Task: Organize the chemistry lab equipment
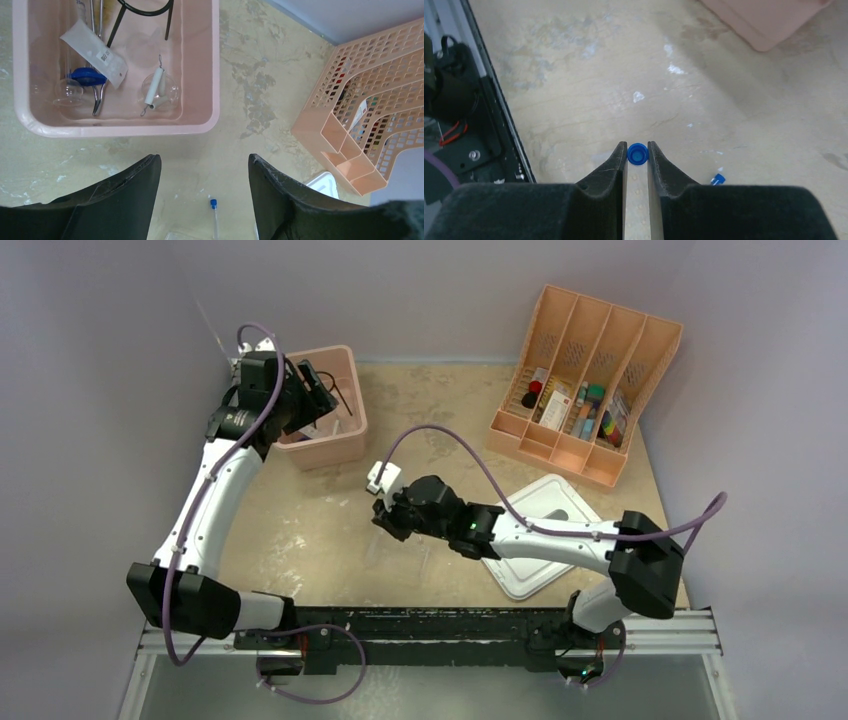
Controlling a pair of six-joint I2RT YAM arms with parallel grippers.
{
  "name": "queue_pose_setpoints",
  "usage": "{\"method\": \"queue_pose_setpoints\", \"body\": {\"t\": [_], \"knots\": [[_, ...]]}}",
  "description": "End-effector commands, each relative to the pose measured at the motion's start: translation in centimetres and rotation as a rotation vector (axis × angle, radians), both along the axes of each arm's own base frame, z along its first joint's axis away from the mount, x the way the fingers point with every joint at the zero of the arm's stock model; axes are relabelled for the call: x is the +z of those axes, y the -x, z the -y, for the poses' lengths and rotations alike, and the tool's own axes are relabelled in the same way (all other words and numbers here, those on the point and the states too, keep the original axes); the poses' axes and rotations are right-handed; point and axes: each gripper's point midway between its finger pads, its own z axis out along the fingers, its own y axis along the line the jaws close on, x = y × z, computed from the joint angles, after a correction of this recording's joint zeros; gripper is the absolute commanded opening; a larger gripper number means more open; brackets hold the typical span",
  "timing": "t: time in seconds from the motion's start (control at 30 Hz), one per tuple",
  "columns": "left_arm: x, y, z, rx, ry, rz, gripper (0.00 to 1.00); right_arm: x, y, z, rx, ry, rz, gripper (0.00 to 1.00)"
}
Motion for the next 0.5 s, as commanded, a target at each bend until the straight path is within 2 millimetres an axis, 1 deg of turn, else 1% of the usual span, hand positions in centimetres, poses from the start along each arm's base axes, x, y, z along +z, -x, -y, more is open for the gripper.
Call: {"method": "queue_pose_setpoints", "body": {"t": [0.0,0.1,0.23,0.3,0.47], "knots": [[2.2,0.2,0.2,0.0,0.037,0.037,0.63,-0.3,0.7,-1.5,0.076,-0.032,0.048,0.15],[2.2,0.4,-0.6,0.033,0.008,0.04,0.63,-1.5,1.0,-2.0,0.086,-0.017,0.04,0.15],[2.0,0.8,-0.8,0.035,0.002,0.036,0.63,-2.7,0.9,-2.3,0.075,-0.011,0.044,0.15],[1.8,0.9,-0.8,0.035,0.003,0.031,0.63,-3.0,0.5,-2.3,0.05,-0.016,0.056,0.14],[1.5,1.1,-0.8,0.032,-0.002,0.024,0.63,-3.1,-0.6,-2.6,-0.001,-0.051,0.083,0.14]]}}
